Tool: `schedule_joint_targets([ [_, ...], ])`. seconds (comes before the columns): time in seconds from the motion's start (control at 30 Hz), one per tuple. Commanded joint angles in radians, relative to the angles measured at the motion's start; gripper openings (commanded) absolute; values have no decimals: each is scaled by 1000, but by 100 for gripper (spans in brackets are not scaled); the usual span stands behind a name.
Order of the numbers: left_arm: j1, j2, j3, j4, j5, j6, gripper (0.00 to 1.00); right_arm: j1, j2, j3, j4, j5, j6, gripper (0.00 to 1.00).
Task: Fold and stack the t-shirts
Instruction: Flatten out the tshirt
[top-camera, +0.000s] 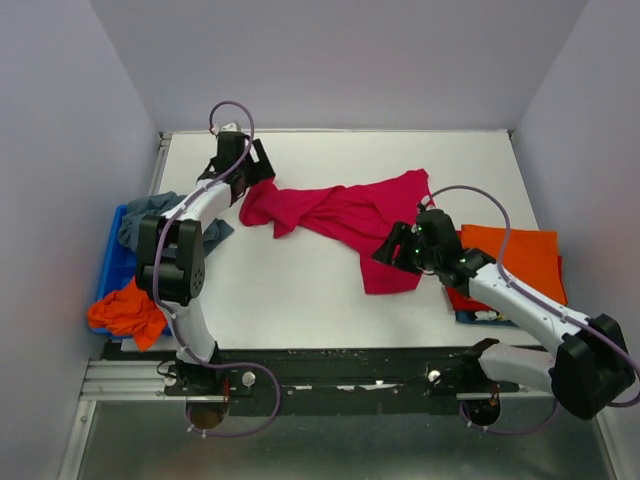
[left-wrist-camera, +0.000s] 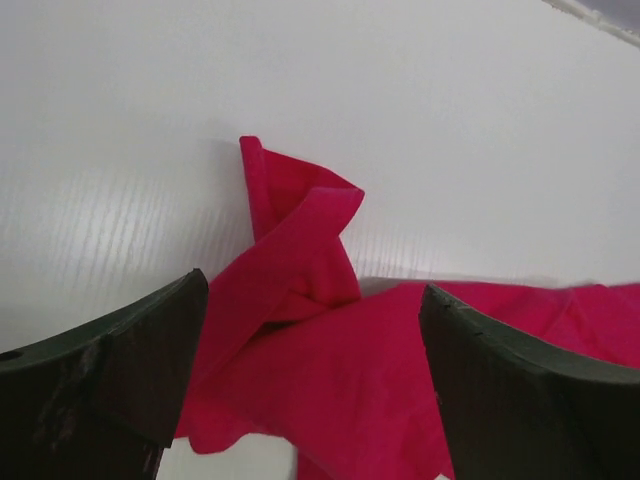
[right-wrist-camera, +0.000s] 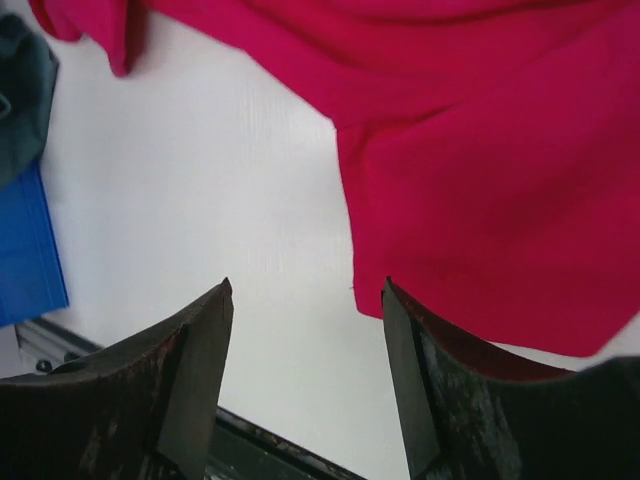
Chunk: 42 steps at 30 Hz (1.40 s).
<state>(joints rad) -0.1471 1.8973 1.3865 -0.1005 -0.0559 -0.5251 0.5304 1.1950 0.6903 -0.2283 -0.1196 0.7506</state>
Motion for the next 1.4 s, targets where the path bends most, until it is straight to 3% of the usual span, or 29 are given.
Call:
schedule_joint_targets([
  [0.0,14,-174,-117,36,-7,-35,99,3,-92,5,-213,282,53,65],
  [0.1,12,-286,-246,77,1,-81,99,2,-124,-12,-344,389,159,60],
  [0.33,11,-435,-429,10,83,-165,94,-10,-129,-87,-362,377,225,60],
  [0.63,-68,-619,-710,131,166,-239,93,-46,40,-28,-318,397,199,60],
  [0.8,-140,-661,-761,117,105,-243,93,-55,126,-18,-298,402,216,58],
  [0.9,-143,-647,-767,120,100,-234,93,-55,143,-25,-278,390,222,45],
  [0.97,-144,-633,-767,127,90,-227,93,-55,149,-20,-276,388,220,27],
  [1.03,-144,-618,-761,133,82,-219,93,-55,144,-9,-276,376,196,1],
  [1.17,-169,-545,-674,53,81,-164,93,-30,42,-18,-298,353,158,1],
  [1.37,-233,-413,-526,-65,-61,-110,92,-6,-124,-60,-293,339,93,1],
])
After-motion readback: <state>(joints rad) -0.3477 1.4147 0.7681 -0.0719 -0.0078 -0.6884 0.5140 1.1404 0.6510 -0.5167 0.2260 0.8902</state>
